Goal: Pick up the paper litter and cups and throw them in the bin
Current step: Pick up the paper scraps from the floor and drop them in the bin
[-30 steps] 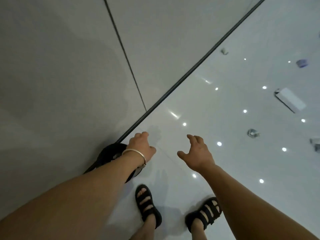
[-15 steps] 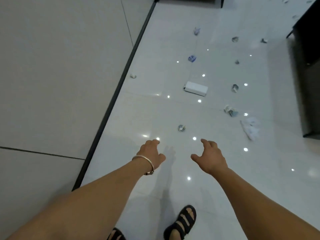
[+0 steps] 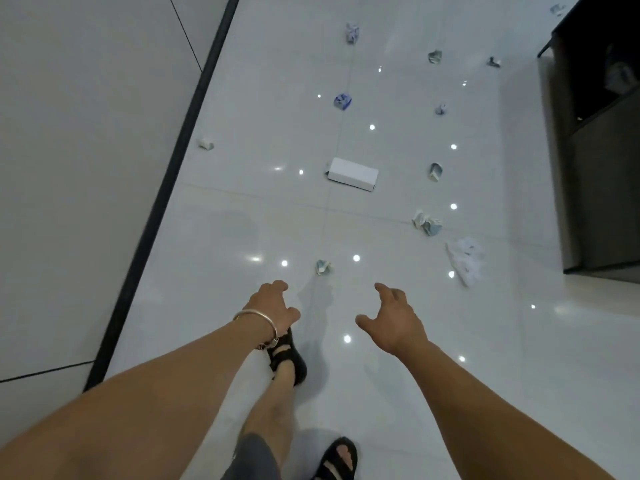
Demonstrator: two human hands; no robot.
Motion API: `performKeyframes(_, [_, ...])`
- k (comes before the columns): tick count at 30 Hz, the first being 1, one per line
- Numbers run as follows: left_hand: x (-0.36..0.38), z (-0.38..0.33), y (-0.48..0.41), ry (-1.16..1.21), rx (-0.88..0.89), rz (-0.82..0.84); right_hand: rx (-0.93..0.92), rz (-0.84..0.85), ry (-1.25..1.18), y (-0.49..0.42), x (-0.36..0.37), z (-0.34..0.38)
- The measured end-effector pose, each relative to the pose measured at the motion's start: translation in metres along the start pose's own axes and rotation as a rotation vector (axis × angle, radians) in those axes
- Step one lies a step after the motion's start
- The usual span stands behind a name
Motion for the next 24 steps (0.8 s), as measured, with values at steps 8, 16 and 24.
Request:
performKeyframes(8, [0.014, 0.024, -0.139, 0.063, -0.045, 0.018, -0.012, 0.102, 0.091, -0.153, 0.071, 0.039])
performKeyframes(16, [0.114, 0.057, -0.26, 0.043, -0.119, 0.029, -0.045, 0.138, 0.099, -0.285, 0.196, -0.001])
performKeyframes(24, [0.222, 0.082, -0.32, 0.013, -0.136, 0.082, -0.03, 0.088, 0.039, -0.39, 0.306, -0.039])
Point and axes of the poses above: each hand's wrist, its own y-axis away from the middle knuckle, its own x-axis out of the palm, z = x × y, the point moved 1 cm from there along -y, towards the middle knuckle, and after that the axes turned 12 degrees about -z, right-handed, at the moved point
